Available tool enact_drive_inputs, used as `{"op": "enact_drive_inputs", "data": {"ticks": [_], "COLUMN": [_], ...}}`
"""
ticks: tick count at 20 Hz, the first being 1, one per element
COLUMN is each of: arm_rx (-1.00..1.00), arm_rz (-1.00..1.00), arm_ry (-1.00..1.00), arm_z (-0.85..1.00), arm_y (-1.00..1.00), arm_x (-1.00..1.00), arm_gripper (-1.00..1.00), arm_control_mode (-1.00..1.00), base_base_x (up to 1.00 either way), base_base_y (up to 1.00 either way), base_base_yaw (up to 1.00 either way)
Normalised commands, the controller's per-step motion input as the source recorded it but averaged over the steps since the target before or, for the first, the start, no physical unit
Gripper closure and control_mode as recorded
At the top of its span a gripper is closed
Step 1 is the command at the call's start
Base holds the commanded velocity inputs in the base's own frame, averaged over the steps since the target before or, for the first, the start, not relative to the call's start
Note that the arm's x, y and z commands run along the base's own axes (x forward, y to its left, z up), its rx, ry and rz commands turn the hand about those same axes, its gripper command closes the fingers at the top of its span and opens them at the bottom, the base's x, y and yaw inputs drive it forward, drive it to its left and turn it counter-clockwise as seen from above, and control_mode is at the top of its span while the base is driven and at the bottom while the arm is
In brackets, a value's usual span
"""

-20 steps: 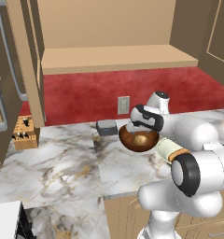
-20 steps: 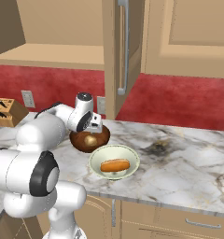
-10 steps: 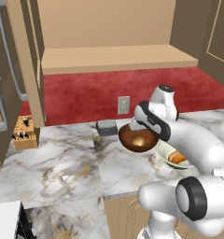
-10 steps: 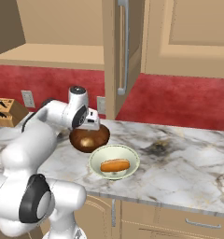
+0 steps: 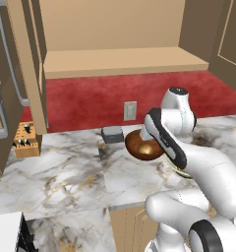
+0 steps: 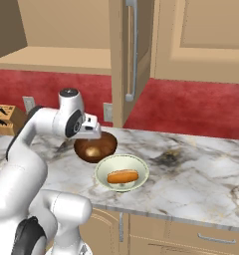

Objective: Pick both bowls and place them on the counter. Then place the hotdog bun in one bowl and place the potato in the other bowl.

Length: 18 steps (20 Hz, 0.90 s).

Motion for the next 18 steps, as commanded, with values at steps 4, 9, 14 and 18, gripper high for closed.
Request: {"op": "enact_drive_inputs", "data": {"ticks": [4, 9, 14, 18], "arm_rx": [-0.06, -0.01, 0.0, 0.0], "arm_rz": [0.0, 0.0, 0.03, 0.05], "arm_ry": [0.0, 0.0, 0.0, 0.0], "arm_z": [0.22, 0.21, 0.26, 0.31], "arm_y": [0.0, 0.0, 0.0, -0.03], "arm_x": [-0.54, -0.55, -0.51, -0.49], "arm_gripper": [-1.0, -1.0, -1.0, -1.0], "arm_control_mode": [-1.0, -1.0, -1.0, -1.0], "base_base_x": [0.0, 0.0, 0.0, 0.0], "base_base_y": [0.0, 0.0, 0.0, 0.0], "base_base_yaw": [0.0, 0.0, 0.0, 0.0]}}
